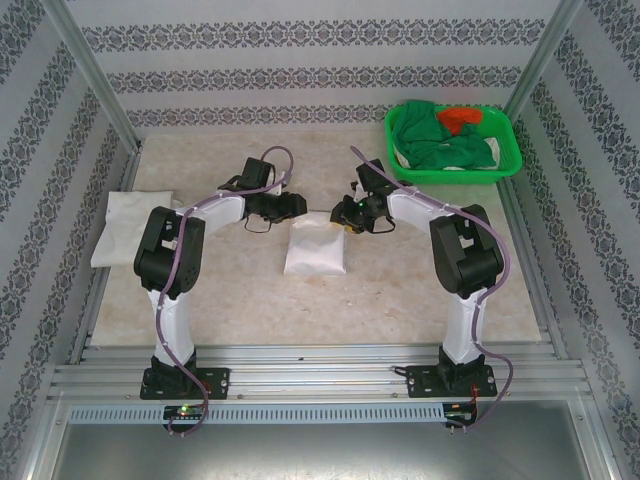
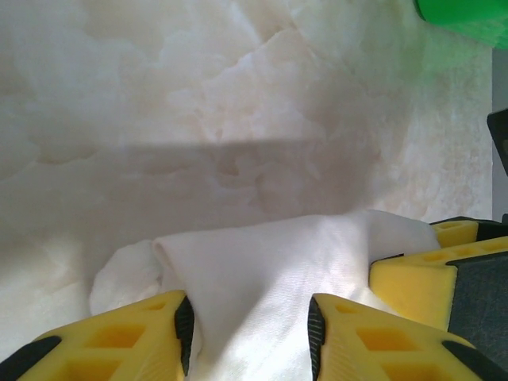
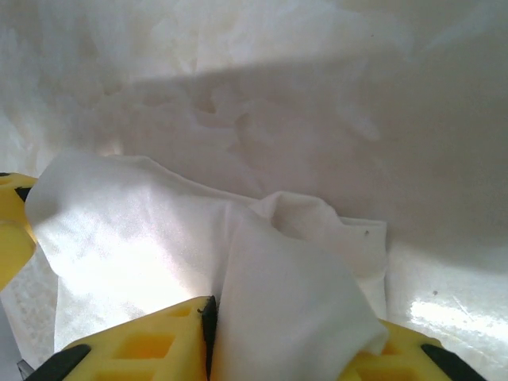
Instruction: Fold and stack the t-shirts
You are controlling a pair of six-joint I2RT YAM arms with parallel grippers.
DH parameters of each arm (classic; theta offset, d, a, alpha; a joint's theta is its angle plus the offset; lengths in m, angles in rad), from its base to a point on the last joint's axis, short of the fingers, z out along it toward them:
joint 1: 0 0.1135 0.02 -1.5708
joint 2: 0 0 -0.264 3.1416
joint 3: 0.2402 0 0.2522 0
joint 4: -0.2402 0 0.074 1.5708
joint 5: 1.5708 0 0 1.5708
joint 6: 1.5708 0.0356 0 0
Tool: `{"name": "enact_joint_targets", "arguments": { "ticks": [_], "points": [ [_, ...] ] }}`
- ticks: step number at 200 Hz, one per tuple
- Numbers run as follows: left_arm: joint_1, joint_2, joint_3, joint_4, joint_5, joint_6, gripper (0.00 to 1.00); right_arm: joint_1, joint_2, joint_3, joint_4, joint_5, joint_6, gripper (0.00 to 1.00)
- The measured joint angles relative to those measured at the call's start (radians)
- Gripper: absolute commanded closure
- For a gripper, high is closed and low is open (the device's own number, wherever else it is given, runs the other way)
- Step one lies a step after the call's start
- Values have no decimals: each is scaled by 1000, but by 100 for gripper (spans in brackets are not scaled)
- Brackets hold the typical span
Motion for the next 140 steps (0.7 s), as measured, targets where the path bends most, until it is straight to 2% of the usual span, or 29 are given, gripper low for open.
{"name": "enact_joint_targets", "arguments": {
  "ticks": [12, 30, 37, 57, 81, 95, 140],
  "points": [
    [0, 0, -1, 0, -1, -2, 50, 2, 0, 0, 3, -1, 0, 67],
    [0, 0, -3, -4, -17, -10, 52, 2, 0, 0, 4, -2, 0, 69],
    [0, 1, -3, -4, -19, -17, 55, 2, 0, 0, 6, -2, 0, 75],
    [0, 8, -3, -1, -13, -48, 76, 2, 1, 6, 6, -10, -6, 88],
    [0, 20, -3, 24, 10, -87, 100, 8, 2, 20, 6, -14, -13, 96],
    [0, 24, -3, 41, 28, -108, 100, 8, 2, 24, 6, -16, -20, 100],
    [0, 15, -18, 64, 40, -119, 100, 13, -24, 4, 15, -16, -50, 100]
  ]
}}
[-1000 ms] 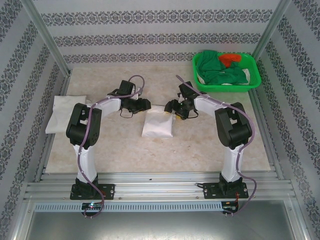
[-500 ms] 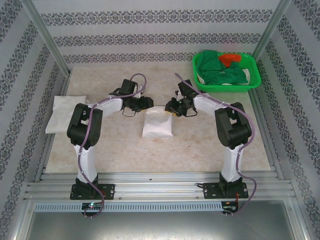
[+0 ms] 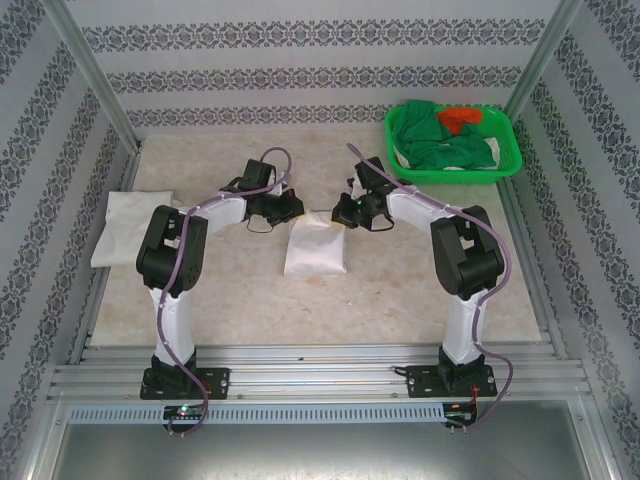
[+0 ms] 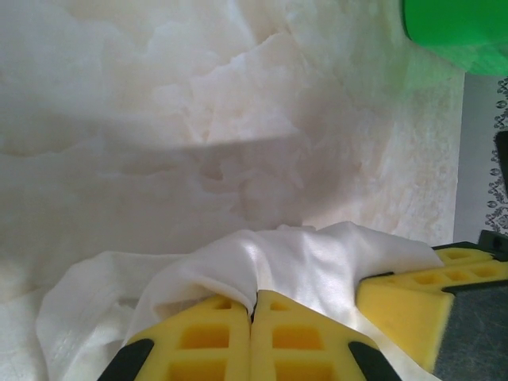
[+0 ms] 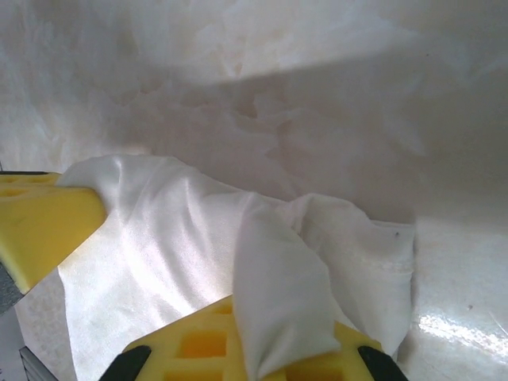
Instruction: Fold and stack the t-shirts
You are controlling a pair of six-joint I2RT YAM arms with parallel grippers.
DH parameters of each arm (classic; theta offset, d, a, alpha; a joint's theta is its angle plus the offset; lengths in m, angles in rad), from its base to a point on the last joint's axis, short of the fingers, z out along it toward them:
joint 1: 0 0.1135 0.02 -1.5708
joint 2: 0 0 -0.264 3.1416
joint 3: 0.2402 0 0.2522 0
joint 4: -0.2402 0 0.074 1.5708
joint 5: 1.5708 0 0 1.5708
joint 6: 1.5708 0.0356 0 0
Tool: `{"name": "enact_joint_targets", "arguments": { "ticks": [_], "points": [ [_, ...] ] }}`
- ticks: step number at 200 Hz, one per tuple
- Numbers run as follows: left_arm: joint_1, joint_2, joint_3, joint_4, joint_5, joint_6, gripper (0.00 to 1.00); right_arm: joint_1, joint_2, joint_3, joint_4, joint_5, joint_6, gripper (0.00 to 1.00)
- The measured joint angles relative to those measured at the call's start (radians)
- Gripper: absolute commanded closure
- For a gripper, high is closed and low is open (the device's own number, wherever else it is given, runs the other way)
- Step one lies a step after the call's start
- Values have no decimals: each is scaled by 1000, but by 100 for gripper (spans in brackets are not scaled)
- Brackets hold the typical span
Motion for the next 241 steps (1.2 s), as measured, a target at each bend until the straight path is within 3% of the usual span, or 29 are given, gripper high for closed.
{"name": "enact_joint_targets", "arguments": {
  "ticks": [42, 79, 136, 190, 203, 215, 241],
  "points": [
    [1, -107, -90, 5, -33, 12, 100, 27, -91, -22, 11, -2, -63, 100],
    [18, -163, -114, 27, -74, 21, 100, 30, -76, 5, 13, -3, -100, 100],
    [61, -78, -62, 30, -123, 33, 100, 30, 90, 174, 13, -3, -128, 100],
    [71, 6, -40, 31, -142, 33, 100, 27, 180, 199, 14, 0, -131, 97],
    [71, 6, -40, 32, -151, 34, 100, 27, 204, 203, 17, 0, -131, 93],
    [71, 6, -40, 32, -159, 34, 93, 27, 216, 203, 18, 0, -130, 85],
    [73, 6, -40, 32, -179, 54, 72, 27, 211, 201, 25, 11, -137, 52]
  ]
}}
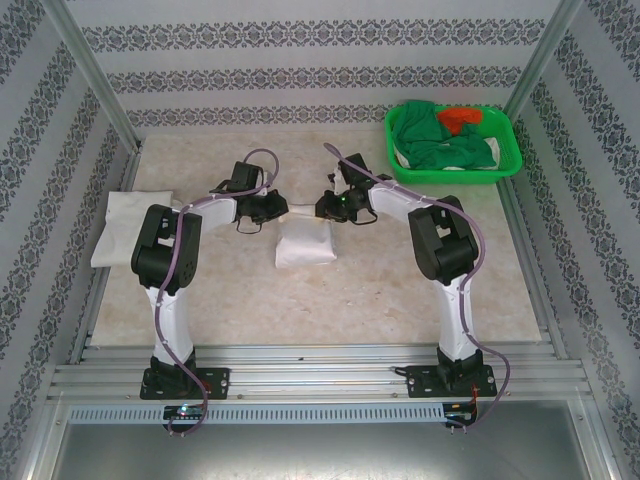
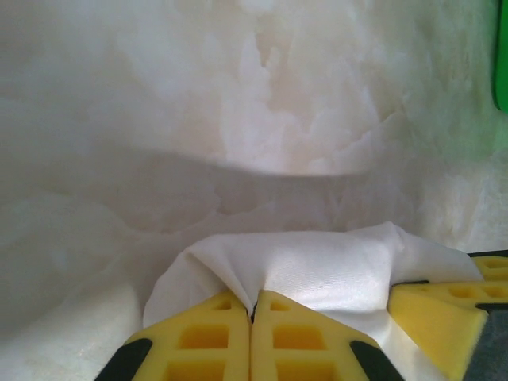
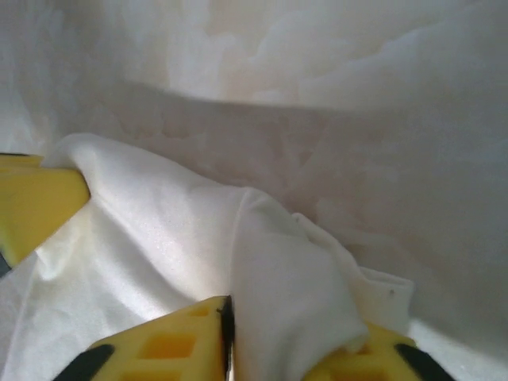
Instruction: Fold and stack the t-shirts
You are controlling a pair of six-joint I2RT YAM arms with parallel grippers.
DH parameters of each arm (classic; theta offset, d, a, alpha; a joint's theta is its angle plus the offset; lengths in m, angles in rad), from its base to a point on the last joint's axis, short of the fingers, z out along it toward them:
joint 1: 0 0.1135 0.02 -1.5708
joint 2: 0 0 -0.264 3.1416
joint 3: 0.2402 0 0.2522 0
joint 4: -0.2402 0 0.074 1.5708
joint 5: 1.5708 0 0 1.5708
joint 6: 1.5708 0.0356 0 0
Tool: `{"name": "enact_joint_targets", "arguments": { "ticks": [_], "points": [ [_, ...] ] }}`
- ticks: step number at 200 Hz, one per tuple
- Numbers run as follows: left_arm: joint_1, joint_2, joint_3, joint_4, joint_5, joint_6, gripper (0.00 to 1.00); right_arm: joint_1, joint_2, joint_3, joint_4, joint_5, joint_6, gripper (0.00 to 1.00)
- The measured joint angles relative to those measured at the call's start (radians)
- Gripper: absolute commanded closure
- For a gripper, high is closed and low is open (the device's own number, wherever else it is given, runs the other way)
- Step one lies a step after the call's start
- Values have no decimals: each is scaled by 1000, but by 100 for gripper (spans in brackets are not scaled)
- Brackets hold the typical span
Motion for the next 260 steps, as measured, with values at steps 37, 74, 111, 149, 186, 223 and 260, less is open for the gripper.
{"name": "enact_joint_targets", "arguments": {
  "ticks": [37, 74, 111, 149, 186, 223, 260],
  "points": [
    [13, -25, 0, -18, -45, 24, 41, -2, -104, -90, 4, 54, -23, 27],
    [12, -168, -5, -55, -54, 56, 18, 2, -304, -220, 13, 103, -18, 27],
    [2, -320, -53, -105, 30, 129, 30, 30, -402, -325, 27, 121, 3, 35],
    [-48, -326, -152, -174, 118, 211, 75, 73, -370, -350, 29, 126, 35, 51],
    [-55, -230, -182, -192, 116, 235, 78, 84, -274, -297, 18, 142, 68, 61],
    [-55, -171, -183, -191, 82, 235, 78, 84, -192, -231, -34, 154, 84, 63],
    [-55, -165, -183, -188, 68, 235, 77, 84, -169, -210, -60, 154, 87, 55]
  ]
}}
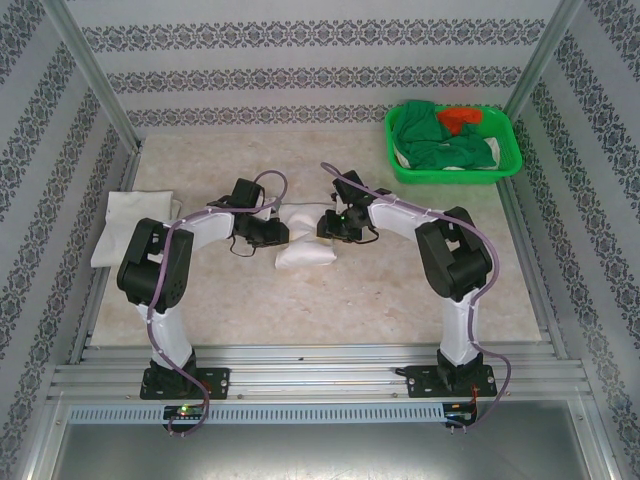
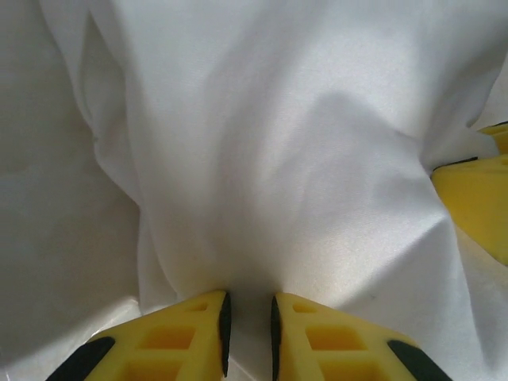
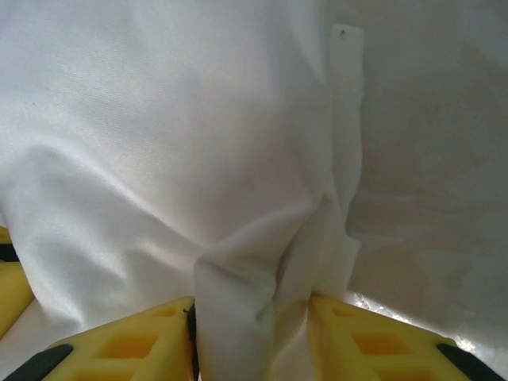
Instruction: Fold and stack the t-shirts
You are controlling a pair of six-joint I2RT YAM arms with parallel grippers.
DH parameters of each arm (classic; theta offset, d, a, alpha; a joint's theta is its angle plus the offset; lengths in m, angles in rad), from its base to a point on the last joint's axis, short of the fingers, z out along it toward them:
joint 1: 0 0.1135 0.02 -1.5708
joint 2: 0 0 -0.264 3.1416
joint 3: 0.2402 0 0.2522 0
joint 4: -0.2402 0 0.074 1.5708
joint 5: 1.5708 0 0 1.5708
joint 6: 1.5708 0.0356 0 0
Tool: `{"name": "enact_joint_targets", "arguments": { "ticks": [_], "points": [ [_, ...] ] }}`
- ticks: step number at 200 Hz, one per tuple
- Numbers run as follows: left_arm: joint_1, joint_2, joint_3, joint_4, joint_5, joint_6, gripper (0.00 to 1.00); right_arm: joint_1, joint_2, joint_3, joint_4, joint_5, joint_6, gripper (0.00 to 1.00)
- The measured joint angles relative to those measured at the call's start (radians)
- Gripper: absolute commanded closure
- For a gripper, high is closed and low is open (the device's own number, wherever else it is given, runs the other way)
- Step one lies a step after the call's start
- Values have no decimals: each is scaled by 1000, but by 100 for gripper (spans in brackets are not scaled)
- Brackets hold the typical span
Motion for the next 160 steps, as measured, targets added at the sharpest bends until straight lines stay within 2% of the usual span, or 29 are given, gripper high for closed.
{"name": "enact_joint_targets", "arguments": {
  "ticks": [14, 31, 56, 75, 106, 130, 160],
  "points": [
    [0, 0, 0, 0, -2, 0, 76, 0, -18, -6, -2, 5, -7, 48],
    [0, 0, 0, 0, -5, 0, 76, 0, -79, -38, -5, 32, -28, 45],
    [0, 0, 0, 0, -7, 0, 76, 10, -184, -53, -18, 54, -85, 46],
    [0, 0, 0, 1, -6, -1, 75, 32, -209, -35, -18, 53, -129, 49],
    [0, 0, 0, 2, -5, -5, 74, 107, -137, 23, -32, 47, -182, 57],
    [2, 0, 0, 5, -5, -11, 74, 145, -38, 45, -36, 22, -184, 57],
    [9, 1, -14, 27, -3, -31, 72, 143, 34, 47, -34, -21, -186, 57]
  ]
}}
